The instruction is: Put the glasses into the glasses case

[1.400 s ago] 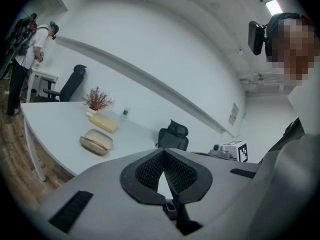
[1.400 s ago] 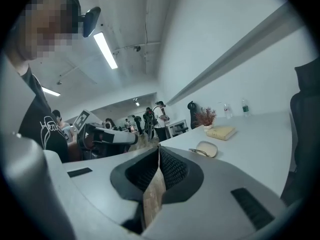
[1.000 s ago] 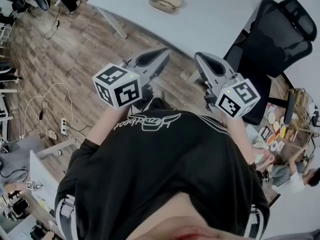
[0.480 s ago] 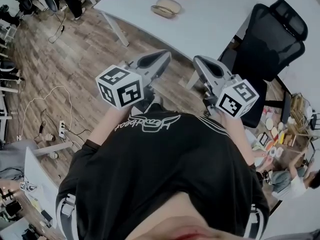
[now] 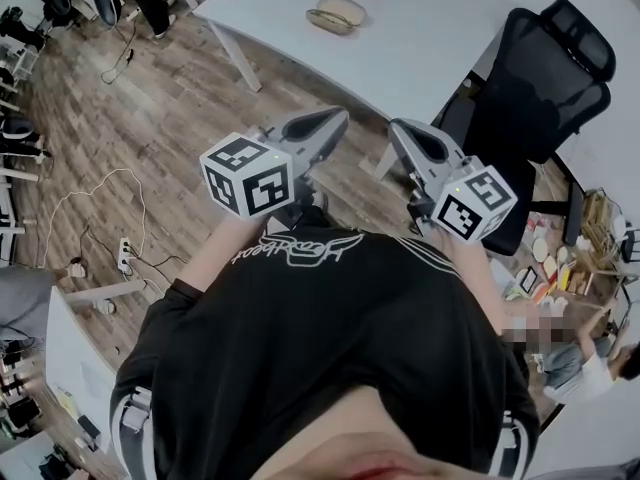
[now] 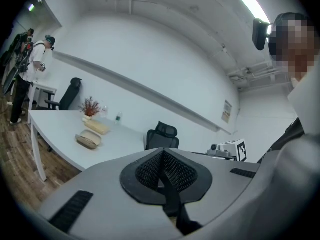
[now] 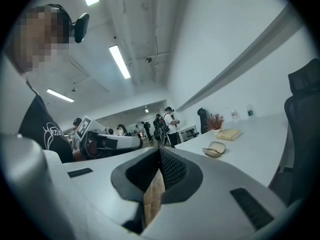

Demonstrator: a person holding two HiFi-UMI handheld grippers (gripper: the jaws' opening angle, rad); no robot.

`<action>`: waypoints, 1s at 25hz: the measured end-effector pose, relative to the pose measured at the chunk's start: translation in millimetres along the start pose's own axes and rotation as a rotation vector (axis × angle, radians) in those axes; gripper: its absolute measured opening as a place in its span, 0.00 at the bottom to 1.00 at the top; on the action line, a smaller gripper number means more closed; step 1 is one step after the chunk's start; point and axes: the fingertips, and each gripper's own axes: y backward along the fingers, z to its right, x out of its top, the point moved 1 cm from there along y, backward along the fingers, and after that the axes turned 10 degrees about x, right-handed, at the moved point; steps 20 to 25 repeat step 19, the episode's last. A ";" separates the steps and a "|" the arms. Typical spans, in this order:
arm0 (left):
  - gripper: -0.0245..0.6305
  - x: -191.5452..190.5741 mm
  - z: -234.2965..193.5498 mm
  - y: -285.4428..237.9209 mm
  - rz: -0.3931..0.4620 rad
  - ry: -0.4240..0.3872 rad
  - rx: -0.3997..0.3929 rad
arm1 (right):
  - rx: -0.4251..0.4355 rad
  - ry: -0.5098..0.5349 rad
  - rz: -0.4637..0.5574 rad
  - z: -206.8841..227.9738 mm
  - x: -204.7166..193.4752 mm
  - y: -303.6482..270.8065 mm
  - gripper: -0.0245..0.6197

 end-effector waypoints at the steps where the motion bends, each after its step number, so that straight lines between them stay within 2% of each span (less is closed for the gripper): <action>1: 0.04 -1.0 1.5 0.8 -0.002 -0.001 -0.001 | 0.001 -0.001 0.000 -1.4 -0.3 0.7 0.05; 25: 0.05 -7.5 11.3 4.2 -0.034 -0.027 -0.001 | 0.001 0.019 0.016 -12.4 2.4 7.3 0.05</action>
